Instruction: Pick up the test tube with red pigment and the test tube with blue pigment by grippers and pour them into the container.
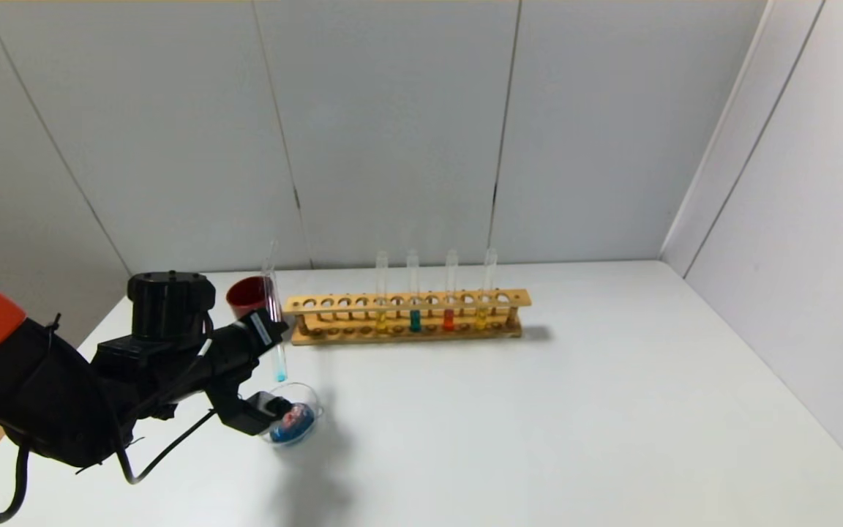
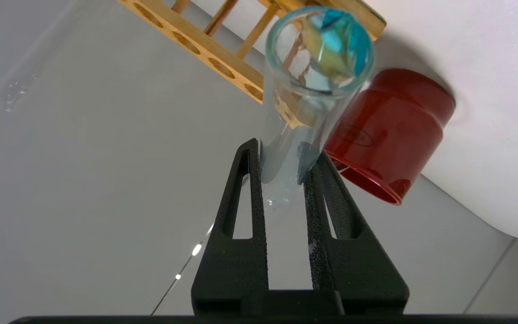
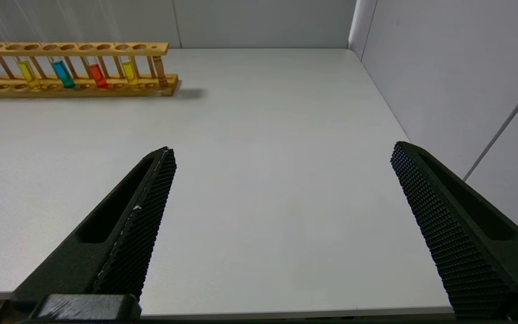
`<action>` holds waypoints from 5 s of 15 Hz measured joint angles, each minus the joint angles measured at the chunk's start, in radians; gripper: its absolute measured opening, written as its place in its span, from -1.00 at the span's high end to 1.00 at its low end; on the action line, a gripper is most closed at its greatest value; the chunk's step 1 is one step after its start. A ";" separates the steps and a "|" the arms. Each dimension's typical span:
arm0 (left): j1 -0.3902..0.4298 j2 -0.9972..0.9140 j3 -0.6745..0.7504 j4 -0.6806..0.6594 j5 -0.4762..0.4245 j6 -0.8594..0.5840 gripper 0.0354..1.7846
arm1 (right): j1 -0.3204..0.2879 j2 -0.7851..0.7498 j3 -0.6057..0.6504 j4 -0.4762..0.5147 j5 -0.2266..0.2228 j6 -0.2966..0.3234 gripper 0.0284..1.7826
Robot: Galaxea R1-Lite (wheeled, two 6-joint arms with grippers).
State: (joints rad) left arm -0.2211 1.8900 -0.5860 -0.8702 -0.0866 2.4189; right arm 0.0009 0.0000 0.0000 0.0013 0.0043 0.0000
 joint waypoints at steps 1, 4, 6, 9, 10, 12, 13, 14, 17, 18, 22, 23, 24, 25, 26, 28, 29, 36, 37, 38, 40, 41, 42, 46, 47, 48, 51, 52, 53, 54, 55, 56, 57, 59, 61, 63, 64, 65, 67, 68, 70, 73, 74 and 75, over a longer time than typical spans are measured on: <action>-0.001 -0.004 0.004 -0.004 0.000 0.001 0.70 | 0.000 0.000 0.000 0.000 0.000 0.000 -0.96; -0.003 -0.016 0.010 -0.009 0.006 0.008 0.70 | 0.000 0.000 0.000 0.000 0.000 0.000 -0.96; -0.003 -0.029 0.010 -0.009 0.006 0.040 0.70 | 0.001 0.000 0.000 0.000 0.000 0.000 -0.96; -0.003 -0.046 0.023 -0.008 0.009 0.041 0.70 | 0.000 0.000 0.000 0.000 0.000 0.000 -0.96; -0.002 -0.051 0.025 -0.009 0.009 0.035 0.70 | 0.000 0.000 0.000 0.000 0.000 0.000 -0.96; 0.000 -0.066 0.029 -0.009 0.024 -0.029 0.70 | 0.000 0.000 0.000 0.000 0.000 0.000 -0.96; 0.000 -0.074 0.029 -0.009 0.038 -0.096 0.70 | 0.000 0.000 0.000 0.000 0.000 0.000 -0.96; 0.000 -0.081 0.026 -0.009 0.054 -0.172 0.70 | 0.000 0.000 0.000 0.000 0.000 0.000 -0.96; -0.001 -0.111 -0.013 0.007 0.158 -0.449 0.70 | 0.000 0.000 0.000 0.000 0.000 0.000 -0.96; -0.003 -0.121 -0.041 0.025 0.189 -0.546 0.70 | 0.000 0.000 0.000 0.000 0.000 0.000 -0.96; -0.008 -0.162 -0.286 0.267 0.264 -0.958 0.70 | 0.000 0.000 0.000 0.000 0.000 0.000 -0.96; -0.011 -0.177 -0.361 0.370 0.267 -1.070 0.70 | 0.000 0.000 0.000 0.000 0.000 0.000 -0.96; -0.017 -0.193 -0.441 0.474 0.263 -1.186 0.70 | 0.000 0.000 0.000 0.000 0.000 0.000 -0.96; -0.024 -0.212 -0.530 0.602 0.245 -1.314 0.70 | 0.000 0.000 0.000 0.000 0.000 0.000 -0.96; -0.028 -0.229 -0.596 0.719 0.214 -1.439 0.70 | 0.000 0.000 0.000 0.000 0.000 0.000 -0.96; -0.031 -0.259 -0.668 0.886 0.134 -1.684 0.70 | 0.000 0.000 0.000 0.000 0.000 0.000 -0.96; -0.031 -0.268 -0.682 0.908 0.115 -1.787 0.70 | 0.000 0.000 0.000 0.000 0.000 0.000 -0.96; 0.137 -0.283 -0.629 0.708 -0.007 -2.181 0.70 | 0.000 0.000 0.000 0.000 0.000 0.000 -0.96; 0.173 -0.275 -0.612 0.664 -0.039 -2.202 0.70 | 0.000 0.000 0.000 0.000 0.000 0.000 -0.96; 0.202 -0.260 -0.601 0.630 -0.051 -2.226 0.70 | 0.001 0.000 0.000 0.000 0.000 0.000 -0.96; 0.241 -0.217 -0.587 0.573 -0.055 -2.285 0.70 | 0.000 0.000 0.000 0.000 0.000 0.000 -0.96; 0.248 -0.194 -0.583 0.552 -0.057 -2.313 0.70 | 0.000 0.000 0.000 0.000 0.000 0.000 -0.96; 0.249 -0.167 -0.580 0.527 -0.057 -2.332 0.70 | 0.000 0.000 0.000 0.000 0.000 0.000 -0.96; 0.244 -0.049 -0.561 0.402 -0.057 -2.355 0.70 | 0.000 0.000 0.000 0.000 0.000 0.000 -0.96; 0.244 -0.021 -0.558 0.374 -0.057 -2.359 0.70 | 0.000 0.000 0.000 0.000 0.000 0.000 -0.96; 0.244 0.005 -0.552 0.351 -0.057 -2.359 0.70 | 0.000 0.000 0.000 0.000 0.000 0.000 -0.96; 0.243 0.063 -0.523 0.316 -0.057 -2.359 0.70 | 0.001 0.000 0.000 0.000 0.000 0.000 -0.96; 0.243 0.080 -0.518 0.299 -0.057 -2.359 0.70 | 0.001 0.000 0.000 0.000 0.000 0.000 -0.96; 0.243 0.096 -0.512 0.283 -0.055 -2.360 0.70 | 0.001 0.000 0.000 0.000 0.000 0.000 -0.96; 0.244 0.109 -0.500 0.266 -0.054 -2.361 0.70 | 0.000 0.000 0.000 0.000 0.000 0.000 -0.96; 0.244 0.122 -0.489 0.248 -0.055 -2.360 0.70 | 0.000 0.000 0.000 0.000 0.000 0.000 -0.96; 0.244 0.138 -0.482 0.228 -0.055 -2.358 0.70 | 0.000 0.000 0.000 0.000 0.000 0.000 -0.96; 0.243 0.153 -0.479 0.206 -0.055 -2.356 0.70 | 0.000 0.000 0.000 0.000 0.000 0.000 -0.96; 0.235 0.179 -0.478 0.160 -0.056 -2.354 0.70 | 0.000 0.000 0.000 0.000 0.000 0.000 -0.96; 0.229 0.201 -0.483 0.152 -0.057 -2.352 0.70 | 0.000 0.000 0.000 0.000 0.000 0.000 -0.96; 0.223 0.221 -0.488 0.139 -0.056 -2.352 0.70 | 0.000 0.000 0.000 0.000 0.000 0.000 -0.96; 0.221 0.229 -0.488 0.131 -0.057 -2.352 0.70 | 0.000 0.000 0.000 0.000 0.000 0.000 -0.96; 0.219 0.235 -0.486 0.126 -0.057 -2.351 0.70 | 0.000 0.000 0.000 0.000 0.000 0.000 -0.96; 0.218 0.241 -0.490 0.120 -0.056 -2.348 0.64 | 0.001 0.000 0.000 0.000 0.000 0.000 -0.96; 0.218 0.242 -0.490 0.114 -0.053 -2.345 0.58 | 0.001 0.000 0.000 0.000 0.000 0.000 -0.96; 0.218 0.242 -0.487 0.077 -0.050 -2.344 0.36 | 0.000 0.000 0.000 0.000 0.000 0.000 -0.96; 0.218 0.230 -0.481 0.084 -0.051 -2.344 -0.22 | 0.000 0.000 0.000 0.000 0.000 0.000 -0.96; 0.218 0.223 -0.479 0.086 -0.051 -2.344 -0.43 | 0.001 0.000 0.000 0.000 0.000 0.000 -0.96; 0.218 0.215 -0.479 0.088 -0.051 -2.344 -0.58 | 0.000 0.000 0.000 0.000 0.000 0.000 -0.96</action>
State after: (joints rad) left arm -0.0032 2.1051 -1.0647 -0.7826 -0.1381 0.0753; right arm 0.0013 0.0000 0.0000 0.0017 0.0038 0.0000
